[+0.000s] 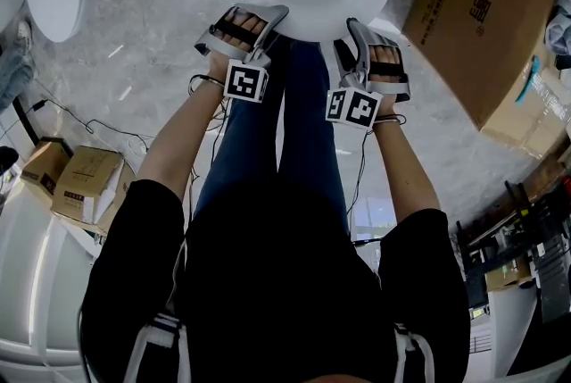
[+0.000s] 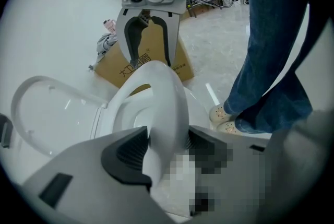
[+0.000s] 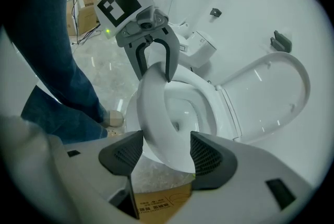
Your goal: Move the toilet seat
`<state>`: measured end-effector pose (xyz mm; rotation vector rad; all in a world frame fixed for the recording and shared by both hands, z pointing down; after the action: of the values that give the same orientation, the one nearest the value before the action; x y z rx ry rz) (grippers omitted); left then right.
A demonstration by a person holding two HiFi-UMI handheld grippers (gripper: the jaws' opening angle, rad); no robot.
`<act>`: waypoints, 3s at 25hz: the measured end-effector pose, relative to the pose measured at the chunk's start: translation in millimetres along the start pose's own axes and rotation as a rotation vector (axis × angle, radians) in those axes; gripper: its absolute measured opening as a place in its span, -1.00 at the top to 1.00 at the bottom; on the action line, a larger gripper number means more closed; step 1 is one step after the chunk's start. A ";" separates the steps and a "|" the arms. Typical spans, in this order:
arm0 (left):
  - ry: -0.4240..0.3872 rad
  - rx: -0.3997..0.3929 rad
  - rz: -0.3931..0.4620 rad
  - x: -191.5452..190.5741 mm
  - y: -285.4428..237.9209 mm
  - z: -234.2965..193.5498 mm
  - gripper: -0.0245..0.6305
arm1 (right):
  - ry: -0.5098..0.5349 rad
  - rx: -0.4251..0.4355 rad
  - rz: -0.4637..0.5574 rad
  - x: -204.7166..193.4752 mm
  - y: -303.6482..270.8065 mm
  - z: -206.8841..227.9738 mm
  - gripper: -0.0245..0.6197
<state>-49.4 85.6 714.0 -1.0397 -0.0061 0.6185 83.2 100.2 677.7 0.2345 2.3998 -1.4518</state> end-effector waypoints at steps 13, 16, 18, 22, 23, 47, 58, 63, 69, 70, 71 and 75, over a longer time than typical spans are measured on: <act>0.016 0.009 0.033 10.8 28.3 -28.8 0.31 | 0.058 -0.049 -0.024 3.2 17.6 5.8 0.02; 0.050 0.011 0.054 15.2 36.5 -36.3 0.33 | 0.059 -0.074 -0.028 8.1 23.5 14.3 0.03; 0.057 0.008 0.053 16.2 42.0 -41.5 0.35 | 0.063 -0.087 -0.031 11.5 26.8 20.3 0.03; 0.102 0.009 0.062 20.4 51.9 -53.5 0.37 | 0.079 -0.106 -0.039 18.0 35.2 32.6 0.03; 0.109 0.005 0.061 21.2 54.3 -56.0 0.37 | 0.084 -0.108 -0.042 18.8 37.7 36.0 0.03; 0.130 0.078 0.032 26.3 106.3 -141.6 0.51 | 0.139 -0.171 -0.064 56.3 78.3 110.2 0.37; 0.158 0.047 0.071 28.3 124.3 -183.2 0.54 | 0.158 -0.118 -0.113 62.7 90.5 144.6 0.53; 0.169 0.026 0.086 26.5 130.6 -203.4 0.55 | 0.162 -0.142 -0.093 65.3 92.8 165.8 0.55; 0.178 0.011 0.101 23.6 135.6 -226.3 0.56 | 0.132 -0.108 -0.082 72.7 98.6 188.2 0.56; 0.183 0.005 0.101 21.6 134.8 -228.8 0.56 | 0.127 -0.103 -0.083 73.5 99.6 192.0 0.56; 0.188 -0.002 0.101 19.6 133.8 -231.1 0.56 | 0.122 -0.097 -0.087 74.3 101.4 195.8 0.56; 0.209 -0.026 0.115 18.0 137.4 -244.0 0.56 | 0.112 -0.076 -0.099 78.1 107.8 209.9 0.56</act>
<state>-29.3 -53.0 470.8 -1.1314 0.2307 0.6120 83.0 -36.7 470.3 0.1865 2.5845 -1.4208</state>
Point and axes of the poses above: the fingertips, and each gripper's own axes: y backward along the fingers, z to its right, x out of its top, the point moved 4 cm from there along y, backward along the fingers, and after that the axes turned 4 degrees about z, right-handed, at the moved point
